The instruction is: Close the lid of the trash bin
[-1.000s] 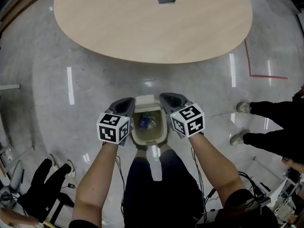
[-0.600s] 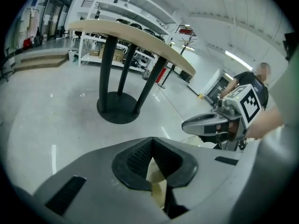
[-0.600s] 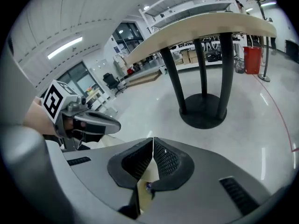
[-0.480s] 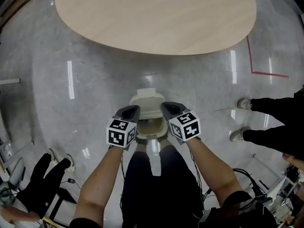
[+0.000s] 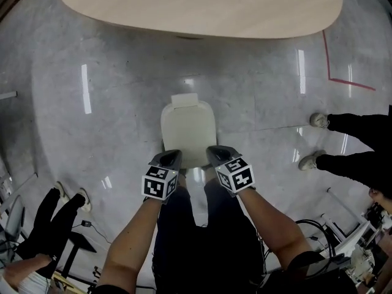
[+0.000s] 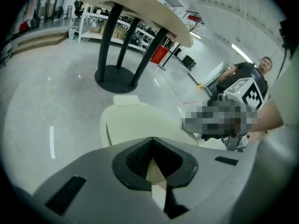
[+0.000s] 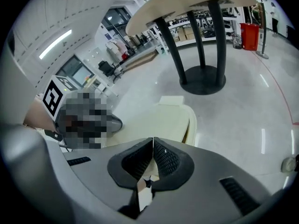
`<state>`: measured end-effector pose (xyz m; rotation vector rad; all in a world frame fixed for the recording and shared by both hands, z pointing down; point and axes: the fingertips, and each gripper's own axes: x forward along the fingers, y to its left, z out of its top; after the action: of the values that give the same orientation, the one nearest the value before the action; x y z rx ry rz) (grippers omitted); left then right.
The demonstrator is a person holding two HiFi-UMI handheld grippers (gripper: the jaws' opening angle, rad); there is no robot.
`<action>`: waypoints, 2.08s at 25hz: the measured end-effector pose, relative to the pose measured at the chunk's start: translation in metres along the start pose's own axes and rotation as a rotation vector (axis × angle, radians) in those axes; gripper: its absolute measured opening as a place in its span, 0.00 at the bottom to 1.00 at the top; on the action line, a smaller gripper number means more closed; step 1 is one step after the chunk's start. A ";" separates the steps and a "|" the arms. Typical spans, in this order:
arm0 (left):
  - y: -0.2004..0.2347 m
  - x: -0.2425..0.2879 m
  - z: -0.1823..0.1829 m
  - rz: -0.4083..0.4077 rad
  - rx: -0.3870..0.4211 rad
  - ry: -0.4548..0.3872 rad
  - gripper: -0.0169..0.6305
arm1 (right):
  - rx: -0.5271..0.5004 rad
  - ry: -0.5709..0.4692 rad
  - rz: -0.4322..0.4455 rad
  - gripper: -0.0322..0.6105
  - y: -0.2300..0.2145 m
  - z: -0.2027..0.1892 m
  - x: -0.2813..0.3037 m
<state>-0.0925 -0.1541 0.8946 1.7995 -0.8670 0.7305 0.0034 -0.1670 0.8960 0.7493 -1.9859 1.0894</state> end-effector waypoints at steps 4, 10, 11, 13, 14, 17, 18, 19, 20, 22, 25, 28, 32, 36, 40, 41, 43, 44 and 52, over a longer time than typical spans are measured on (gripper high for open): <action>0.007 0.022 -0.032 0.003 -0.006 0.042 0.02 | 0.020 0.039 -0.002 0.07 -0.007 -0.035 0.021; 0.018 0.049 -0.055 0.020 -0.015 0.067 0.02 | 0.025 0.063 -0.027 0.07 -0.018 -0.061 0.046; 0.019 0.051 -0.056 0.023 -0.016 0.070 0.02 | 0.027 0.063 -0.030 0.07 -0.019 -0.063 0.048; 0.023 0.055 -0.059 0.031 -0.010 0.076 0.02 | 0.027 0.067 -0.036 0.07 -0.021 -0.066 0.053; 0.024 0.057 -0.061 0.035 -0.004 0.080 0.02 | 0.025 0.071 -0.041 0.06 -0.022 -0.068 0.055; 0.026 0.063 -0.064 0.037 0.006 0.087 0.02 | 0.024 0.084 -0.048 0.07 -0.024 -0.073 0.062; 0.026 0.065 -0.065 0.039 0.007 0.087 0.02 | 0.025 0.086 -0.047 0.07 -0.025 -0.074 0.064; 0.027 0.067 -0.065 0.042 0.007 0.088 0.02 | 0.024 0.087 -0.045 0.07 -0.026 -0.074 0.065; 0.029 0.069 -0.066 0.048 0.006 0.087 0.02 | 0.020 0.087 -0.043 0.07 -0.027 -0.074 0.067; 0.030 0.070 -0.065 0.058 -0.007 0.074 0.02 | 0.015 0.086 -0.042 0.07 -0.029 -0.074 0.069; 0.025 0.066 -0.064 0.046 -0.016 0.057 0.02 | 0.022 0.088 -0.036 0.07 -0.026 -0.076 0.066; 0.013 0.047 -0.051 0.046 0.003 0.031 0.02 | 0.027 0.055 -0.026 0.07 -0.015 -0.064 0.045; -0.007 -0.006 -0.001 0.076 -0.029 -0.080 0.02 | -0.018 -0.027 -0.009 0.07 0.012 -0.018 -0.007; -0.026 -0.058 0.098 0.048 0.035 -0.267 0.02 | -0.080 -0.205 -0.022 0.07 0.017 0.082 -0.057; -0.070 -0.142 0.156 0.057 0.095 -0.382 0.02 | -0.106 -0.337 -0.012 0.07 0.054 0.149 -0.140; -0.079 -0.164 0.171 0.066 0.100 -0.421 0.02 | -0.108 -0.374 -0.004 0.07 0.065 0.165 -0.160; -0.096 -0.205 0.205 0.070 0.108 -0.512 0.02 | -0.123 -0.451 0.010 0.07 0.081 0.198 -0.198; -0.104 -0.224 0.222 0.068 0.117 -0.558 0.02 | -0.140 -0.485 0.010 0.07 0.087 0.215 -0.216; -0.149 -0.346 0.301 0.086 0.262 -0.796 0.02 | -0.265 -0.739 0.016 0.07 0.127 0.314 -0.335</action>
<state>-0.1368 -0.3127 0.4412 2.3429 -1.4146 0.1506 -0.0085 -0.3345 0.4507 1.0920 -2.6802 0.5623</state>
